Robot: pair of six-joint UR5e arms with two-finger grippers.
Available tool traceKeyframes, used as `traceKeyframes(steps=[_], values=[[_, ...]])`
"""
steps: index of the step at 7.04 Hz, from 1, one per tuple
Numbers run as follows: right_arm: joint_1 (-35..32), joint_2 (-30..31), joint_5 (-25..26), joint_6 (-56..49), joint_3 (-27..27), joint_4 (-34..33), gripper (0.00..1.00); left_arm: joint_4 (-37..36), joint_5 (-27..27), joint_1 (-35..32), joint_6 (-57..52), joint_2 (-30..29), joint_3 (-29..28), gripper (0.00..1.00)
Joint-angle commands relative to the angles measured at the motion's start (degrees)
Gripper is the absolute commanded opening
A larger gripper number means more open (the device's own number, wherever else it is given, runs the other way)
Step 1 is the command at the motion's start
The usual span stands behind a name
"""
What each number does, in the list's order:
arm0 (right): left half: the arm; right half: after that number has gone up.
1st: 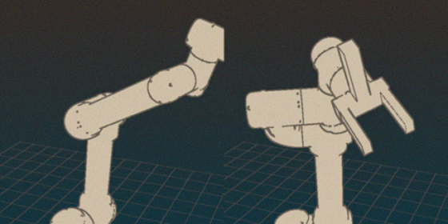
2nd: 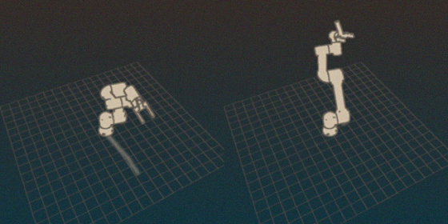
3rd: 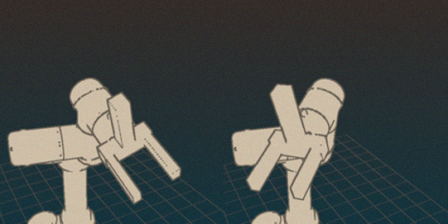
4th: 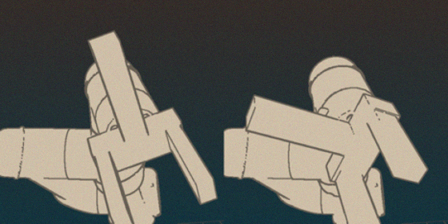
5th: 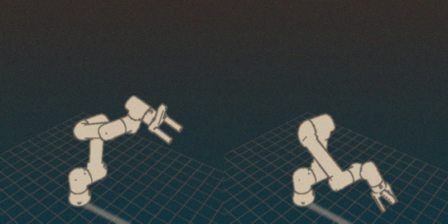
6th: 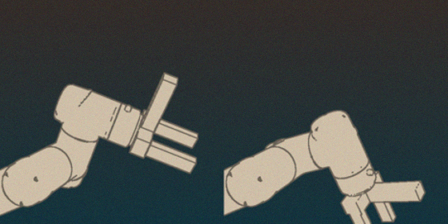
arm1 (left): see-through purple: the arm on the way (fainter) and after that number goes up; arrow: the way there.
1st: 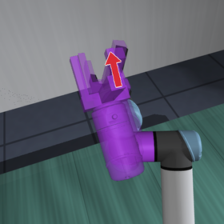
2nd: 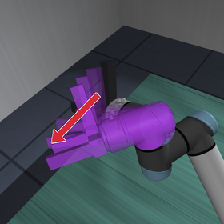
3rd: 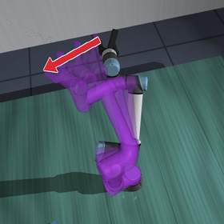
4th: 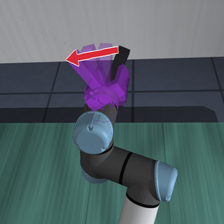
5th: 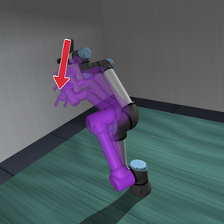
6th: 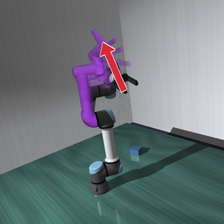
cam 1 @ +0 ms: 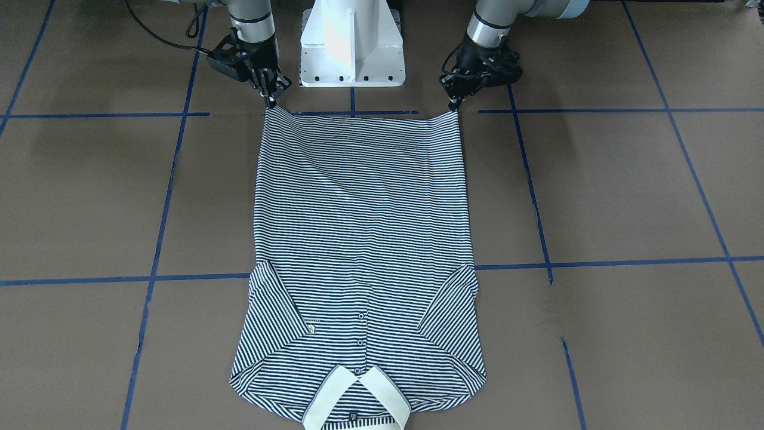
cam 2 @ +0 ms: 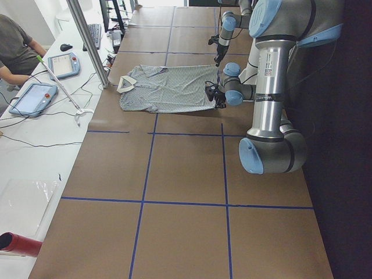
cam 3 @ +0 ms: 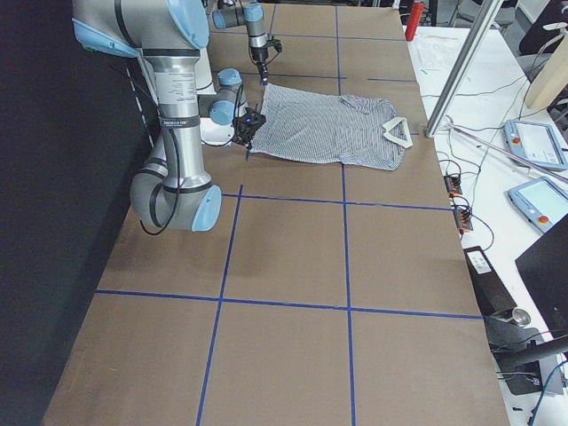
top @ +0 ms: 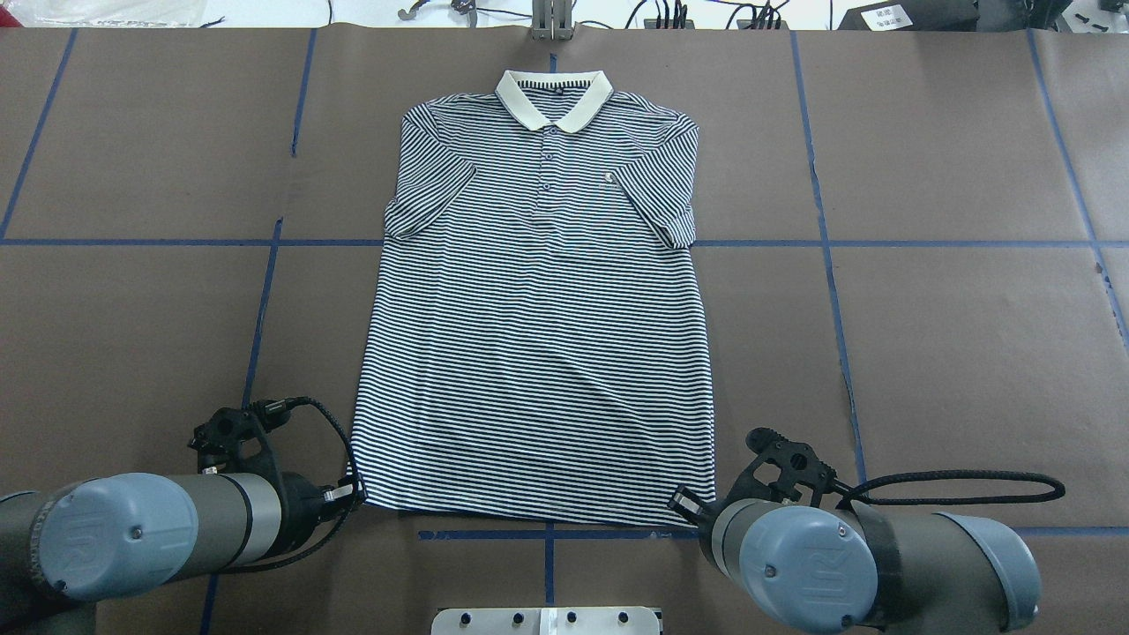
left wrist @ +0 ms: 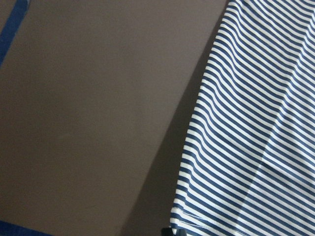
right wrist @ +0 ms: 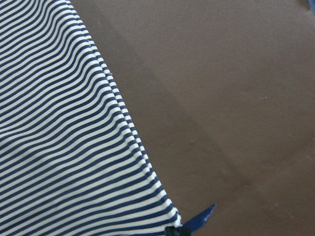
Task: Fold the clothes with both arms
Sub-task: 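Grasp both near hem corners and fold them toward the collar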
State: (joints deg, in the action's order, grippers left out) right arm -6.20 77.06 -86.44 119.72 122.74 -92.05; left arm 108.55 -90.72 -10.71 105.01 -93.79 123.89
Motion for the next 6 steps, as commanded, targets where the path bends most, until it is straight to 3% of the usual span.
traceKeyframes(steps=[1, 2, 3, 5, 6], values=[[3.19, 4.83, 0.04, 0.16, 6.69, -1.81, 0.0, -4.04, 0.02, 6.27, 12.94, 0.27, 6.95, 0.0], [3.56, 6.94, -0.04, 0.16, 10.47, -1.91, 0.0, -8.05, 0.28, 10.4, 14.42, -0.07, 10.03, 0.0], [2.95, 7.05, 0.22, 0.16, 11.12, -1.91, 0.0, -11.83, 0.8, 10.44, 14.69, -0.6, 12.23, 0.0], [-4.13, 2.78, 0.13, -0.71, 10.51, -1.91, 0.0, -15.21, 0.64, 3.63, 10.08, -2.35, 11.82, 0.0], [-9.31, -0.99, -0.22, -2.29, 8.24, -2.0, 0.0, -15.21, 0.81, -1.11, 2.64, -3.84, 11.03, 0.0]])
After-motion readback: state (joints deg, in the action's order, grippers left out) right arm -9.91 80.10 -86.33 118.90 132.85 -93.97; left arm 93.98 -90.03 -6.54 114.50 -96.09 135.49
